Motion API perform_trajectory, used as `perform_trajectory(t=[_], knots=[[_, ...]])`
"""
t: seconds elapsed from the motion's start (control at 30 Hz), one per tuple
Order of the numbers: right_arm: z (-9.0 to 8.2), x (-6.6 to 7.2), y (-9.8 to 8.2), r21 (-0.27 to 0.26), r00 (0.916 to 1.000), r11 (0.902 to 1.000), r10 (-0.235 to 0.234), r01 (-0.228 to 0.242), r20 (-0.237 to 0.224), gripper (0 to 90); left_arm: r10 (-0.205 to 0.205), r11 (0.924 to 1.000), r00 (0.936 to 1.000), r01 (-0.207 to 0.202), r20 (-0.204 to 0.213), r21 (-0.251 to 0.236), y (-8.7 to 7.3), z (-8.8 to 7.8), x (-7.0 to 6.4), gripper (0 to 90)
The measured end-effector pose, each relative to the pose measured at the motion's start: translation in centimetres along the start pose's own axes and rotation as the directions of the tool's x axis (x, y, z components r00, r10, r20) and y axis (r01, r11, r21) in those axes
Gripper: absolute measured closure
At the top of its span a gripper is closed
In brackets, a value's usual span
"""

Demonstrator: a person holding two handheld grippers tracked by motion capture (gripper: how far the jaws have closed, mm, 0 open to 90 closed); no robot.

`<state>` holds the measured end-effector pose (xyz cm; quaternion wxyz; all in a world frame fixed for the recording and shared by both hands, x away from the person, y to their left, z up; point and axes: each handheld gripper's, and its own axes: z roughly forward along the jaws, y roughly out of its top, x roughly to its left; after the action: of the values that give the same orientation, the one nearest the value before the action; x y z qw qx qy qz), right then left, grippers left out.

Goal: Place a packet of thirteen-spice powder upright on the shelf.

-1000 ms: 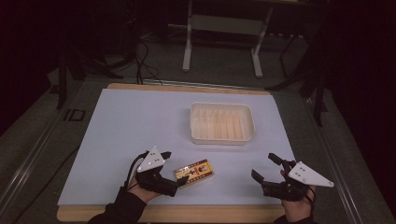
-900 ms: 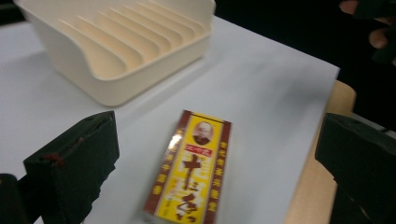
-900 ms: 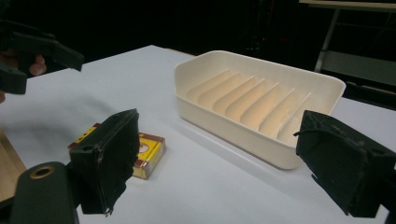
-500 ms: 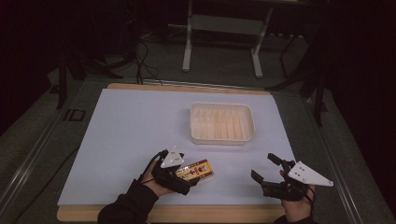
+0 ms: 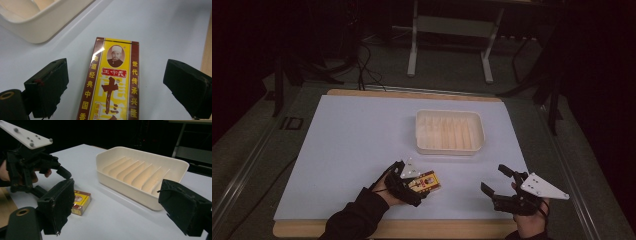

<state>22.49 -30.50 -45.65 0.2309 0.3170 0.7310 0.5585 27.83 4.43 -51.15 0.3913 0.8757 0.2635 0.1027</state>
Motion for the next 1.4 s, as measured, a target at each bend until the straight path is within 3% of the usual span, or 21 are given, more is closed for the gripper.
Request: perform_trajectory(t=[0.27,0.3,0.33,0.4,0.43,0.47,0.5,0.63,0.77,0.9,1.07,1.2,1.3,1.33,1.4], knots=[[0.0,0.0,0.0,0.001,1.0000,1.0000,0.004,-0.004,-0.004,13.4,0.031,0.9990,0.9994,-0.031,0.013,0.031,0.1,1.0,0.2,12.3],[0.0,0.0,0.0,0.002,1.0000,1.0000,0.007,-0.007,-0.004,13.4,0.032,0.9987,0.9989,-0.033,0.035,0.040,0.1,1.2,0.2,14.1],[0.0,0.0,0.0,0.001,1.0000,1.0000,0.009,-0.009,-0.003,13.4,0.046,0.9971,0.9988,-0.046,0.016,0.061,0.1,1.4,0.2,15.0],[0.0,-0.1,0.0,0.002,0.9999,0.9999,0.013,-0.013,-0.005,13.5,0.048,0.9958,0.9983,-0.050,0.031,0.076,0.1,1.6,0.3,15.8],[0.0,-0.1,0.0,0.002,0.9999,0.9999,0.014,-0.014,-0.006,13.4,0.047,0.9948,0.9989,-0.048,0.008,0.090,0.1,1.8,0.3,15.9],[0.0,-0.1,0.0,0.001,0.9999,0.9999,0.015,-0.015,-0.007,13.5,0.041,0.9939,0.9987,-0.044,0.030,0.101,0.1,2.0,0.4,16.8],[0.0,-0.1,0.0,0.002,0.9998,0.9999,0.015,-0.015,-0.008,13.5,0.044,0.9925,0.9989,-0.046,0.017,0.113,0.1,2.1,0.4,16.8],[0.0,-0.1,0.0,0.002,0.9998,0.9999,0.016,-0.016,-0.009,13.5,0.040,0.9867,0.9984,-0.046,0.039,0.156,0.0,2.5,0.3,17.6],[0.0,-0.1,-0.1,0.004,0.9998,0.9998,0.018,-0.018,-0.010,13.6,0.040,0.9849,0.9990,-0.043,0.020,0.168,0.0,2.7,0.3,21.0],[0.0,-0.1,-0.1,0.005,0.9998,0.9998,0.017,-0.017,-0.012,13.5,0.063,0.9785,0.9980,-0.063,0.009,0.196,-0.1,2.8,0.2,28.3],[0.0,-0.1,-0.1,0.005,0.9998,0.9998,0.018,-0.018,-0.011,13.6,0.062,0.9779,0.9981,-0.062,0.006,0.200,0.0,2.7,0.3,31.4],[0.0,-0.1,0.0,0.006,0.9998,0.9998,0.018,-0.018,-0.009,13.6,0.066,0.9780,0.9974,-0.070,0.029,0.196,-0.1,2.5,0.4,32.5],[0.0,-0.1,0.0,0.005,0.9998,0.9999,0.016,-0.016,-0.009,13.6,0.038,0.9867,0.9985,-0.043,0.038,0.157,-0.2,2.1,0.5,32.6],[0.0,-0.1,0.0,0.005,0.9998,0.9998,0.017,-0.017,-0.008,13.6,0.028,0.9927,0.9991,-0.031,0.031,0.117,-0.1,1.7,0.6,32.6],[0.0,-0.1,-0.1,0.006,0.9998,0.9998,0.019,-0.019,-0.008,13.6,0.032,0.9939,0.9992,-0.034,0.025,0.105,0.0,1.5,0.6,32.7]])
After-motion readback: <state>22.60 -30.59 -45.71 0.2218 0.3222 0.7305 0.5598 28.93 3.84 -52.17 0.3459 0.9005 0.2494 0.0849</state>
